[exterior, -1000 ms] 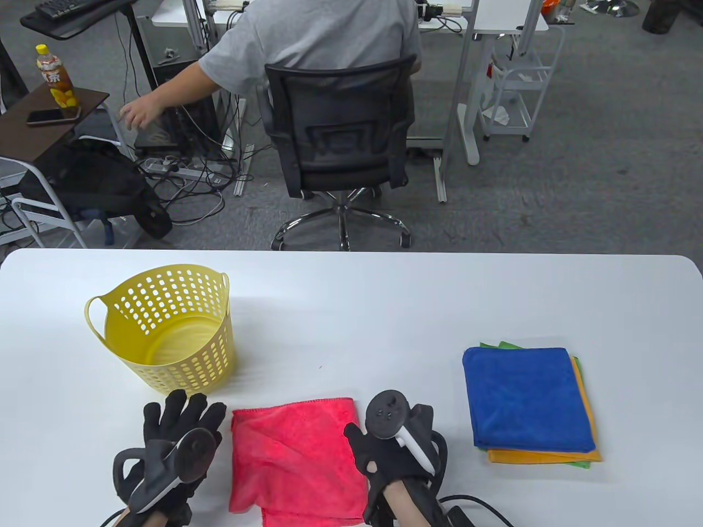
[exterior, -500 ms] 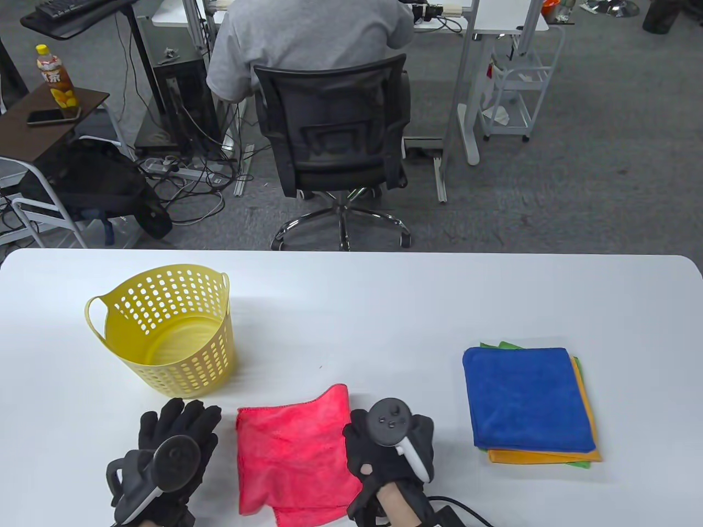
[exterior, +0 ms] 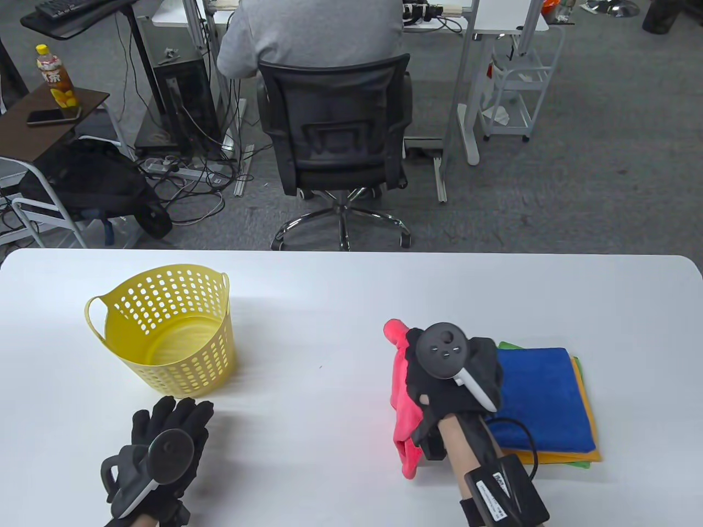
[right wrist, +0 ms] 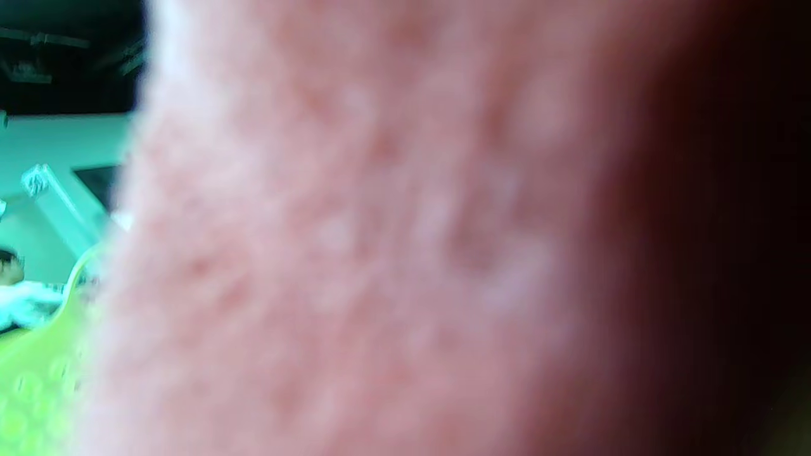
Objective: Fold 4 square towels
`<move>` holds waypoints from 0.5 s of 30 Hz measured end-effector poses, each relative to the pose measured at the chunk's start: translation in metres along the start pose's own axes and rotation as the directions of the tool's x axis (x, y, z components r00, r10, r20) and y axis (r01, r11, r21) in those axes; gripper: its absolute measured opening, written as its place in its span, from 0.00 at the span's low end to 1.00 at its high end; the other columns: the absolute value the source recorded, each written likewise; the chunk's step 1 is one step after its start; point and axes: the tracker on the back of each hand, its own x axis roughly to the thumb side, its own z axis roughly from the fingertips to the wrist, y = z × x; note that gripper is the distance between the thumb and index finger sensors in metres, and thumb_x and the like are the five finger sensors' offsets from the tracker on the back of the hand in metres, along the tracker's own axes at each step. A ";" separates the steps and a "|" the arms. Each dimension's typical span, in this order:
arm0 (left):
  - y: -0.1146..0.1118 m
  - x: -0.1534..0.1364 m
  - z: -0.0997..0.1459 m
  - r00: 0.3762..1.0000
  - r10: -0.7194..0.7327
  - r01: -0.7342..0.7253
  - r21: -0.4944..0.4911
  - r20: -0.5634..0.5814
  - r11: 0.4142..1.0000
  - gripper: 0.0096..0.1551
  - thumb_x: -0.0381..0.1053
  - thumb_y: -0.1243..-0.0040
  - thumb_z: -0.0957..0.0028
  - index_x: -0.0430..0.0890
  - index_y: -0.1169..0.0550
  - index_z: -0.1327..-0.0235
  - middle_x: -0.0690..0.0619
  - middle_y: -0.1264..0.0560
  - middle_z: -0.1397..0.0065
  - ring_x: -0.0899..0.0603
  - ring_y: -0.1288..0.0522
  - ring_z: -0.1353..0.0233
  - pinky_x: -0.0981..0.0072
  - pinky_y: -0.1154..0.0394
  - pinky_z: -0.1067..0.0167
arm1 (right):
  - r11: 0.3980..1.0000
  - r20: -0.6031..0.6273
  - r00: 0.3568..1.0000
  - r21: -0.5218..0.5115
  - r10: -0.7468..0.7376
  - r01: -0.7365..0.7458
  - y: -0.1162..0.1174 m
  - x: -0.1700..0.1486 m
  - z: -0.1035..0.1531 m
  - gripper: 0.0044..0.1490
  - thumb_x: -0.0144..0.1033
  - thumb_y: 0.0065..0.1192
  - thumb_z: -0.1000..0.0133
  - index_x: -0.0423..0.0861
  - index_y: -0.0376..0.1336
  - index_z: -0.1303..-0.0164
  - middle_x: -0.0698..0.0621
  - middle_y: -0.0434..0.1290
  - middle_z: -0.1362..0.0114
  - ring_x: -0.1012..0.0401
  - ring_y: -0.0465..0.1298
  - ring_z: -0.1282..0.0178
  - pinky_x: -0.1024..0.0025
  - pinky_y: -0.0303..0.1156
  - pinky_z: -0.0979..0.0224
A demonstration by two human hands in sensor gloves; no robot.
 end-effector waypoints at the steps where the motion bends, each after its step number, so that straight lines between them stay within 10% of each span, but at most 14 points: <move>1: 0.000 -0.001 0.000 1.000 -0.002 0.002 -0.001 -0.003 1.000 0.29 0.56 0.45 0.43 0.63 0.27 0.25 0.52 0.30 0.17 0.36 0.38 0.13 0.35 0.49 0.17 | 0.999 -0.023 0.999 -0.023 -0.023 0.023 -0.012 -0.012 0.000 0.27 0.28 0.54 0.41 0.38 0.66 0.32 0.34 0.79 0.45 0.62 0.82 0.79 0.65 0.82 0.69; 10: -0.007 0.002 -0.002 0.999 -0.042 0.042 -0.012 -0.003 0.999 0.29 0.56 0.45 0.43 0.63 0.27 0.25 0.53 0.30 0.17 0.36 0.39 0.12 0.35 0.50 0.17 | 0.992 -0.419 0.900 -0.094 -0.119 0.087 -0.053 -0.214 -0.002 0.27 0.30 0.55 0.40 0.36 0.64 0.31 0.32 0.78 0.43 0.60 0.82 0.75 0.61 0.81 0.62; 13: -0.012 0.004 -0.003 0.997 -0.076 0.076 -0.027 -0.013 0.997 0.30 0.56 0.45 0.43 0.63 0.27 0.25 0.53 0.30 0.16 0.36 0.39 0.12 0.35 0.50 0.17 | 0.993 -0.623 0.774 -0.040 -0.115 0.115 -0.028 -0.288 0.005 0.43 0.37 0.59 0.39 0.36 0.50 0.17 0.26 0.56 0.18 0.35 0.69 0.30 0.30 0.59 0.30; 15: -0.015 0.005 -0.004 0.994 -0.112 0.111 -0.033 -0.019 0.993 0.30 0.57 0.44 0.44 0.63 0.28 0.25 0.53 0.31 0.16 0.36 0.40 0.12 0.35 0.50 0.17 | 0.993 -0.645 0.756 -0.061 -0.115 0.099 -0.018 -0.313 0.012 0.46 0.41 0.61 0.40 0.38 0.49 0.15 0.27 0.52 0.14 0.29 0.61 0.23 0.25 0.54 0.28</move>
